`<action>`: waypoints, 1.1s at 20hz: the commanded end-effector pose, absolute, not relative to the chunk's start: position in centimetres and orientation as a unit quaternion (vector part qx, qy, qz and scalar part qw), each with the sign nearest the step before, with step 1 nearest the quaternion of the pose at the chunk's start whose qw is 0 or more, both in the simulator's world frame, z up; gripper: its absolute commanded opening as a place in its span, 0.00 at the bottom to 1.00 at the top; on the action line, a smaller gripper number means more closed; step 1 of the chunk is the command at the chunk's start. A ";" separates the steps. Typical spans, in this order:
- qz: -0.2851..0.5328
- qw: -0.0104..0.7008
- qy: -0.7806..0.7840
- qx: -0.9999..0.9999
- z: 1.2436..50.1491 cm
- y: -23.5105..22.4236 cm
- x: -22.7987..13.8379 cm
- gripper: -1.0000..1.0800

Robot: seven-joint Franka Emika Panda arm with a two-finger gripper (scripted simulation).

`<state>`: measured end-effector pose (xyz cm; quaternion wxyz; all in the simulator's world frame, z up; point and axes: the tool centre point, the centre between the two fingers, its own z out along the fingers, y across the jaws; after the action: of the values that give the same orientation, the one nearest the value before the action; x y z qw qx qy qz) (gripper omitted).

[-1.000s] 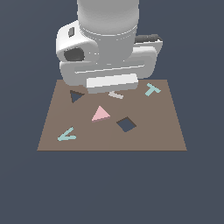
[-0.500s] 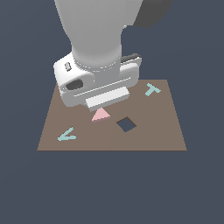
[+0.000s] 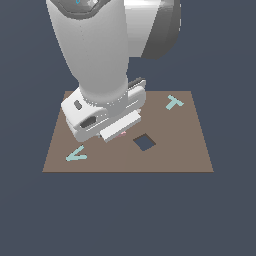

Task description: Insert a designated object into the corresponding slot on a board.

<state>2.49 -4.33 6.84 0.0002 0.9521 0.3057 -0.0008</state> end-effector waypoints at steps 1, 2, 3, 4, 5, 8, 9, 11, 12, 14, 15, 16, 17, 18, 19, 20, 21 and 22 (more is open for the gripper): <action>0.000 0.000 0.326 0.945 6.1 -4.5 2.8 0.96; 0.000 0.000 0.333 0.943 5.9 -4.6 2.9 0.96; 0.000 0.000 0.338 0.941 5.6 -4.7 3.0 0.96; 0.000 0.000 0.343 0.939 5.4 -4.7 3.1 0.96; 0.000 0.000 0.348 0.938 5.3 -4.8 3.2 0.96; 0.000 0.000 0.357 0.934 4.9 -4.9 3.4 0.96; 0.000 0.000 0.359 0.933 4.8 -4.9 3.4 0.96; 0.000 0.000 0.361 0.933 4.8 -4.9 3.5 0.96; 0.000 0.000 0.361 0.933 4.8 -4.9 3.5 0.96; 0.000 0.000 0.358 0.934 4.9 -4.9 3.4 0.96; 0.000 0.000 0.357 0.934 5.0 -4.8 3.4 0.96; 0.000 0.000 0.356 0.934 5.0 -4.8 3.4 0.96; 0.000 0.000 0.356 0.935 5.0 -4.8 3.4 0.96; 0.000 0.000 0.357 0.934 5.0 -4.8 3.4 0.96; 0.000 0.000 0.357 0.934 4.9 -4.8 3.4 0.96; 0.000 0.000 0.357 0.934 4.8 -4.8 3.4 0.96; 0.000 0.000 0.357 0.934 4.6 -4.8 3.4 0.96; 0.000 0.000 0.356 0.934 4.3 -4.8 3.4 0.96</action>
<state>3.45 -4.84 4.67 0.0002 0.9343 0.3566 0.0006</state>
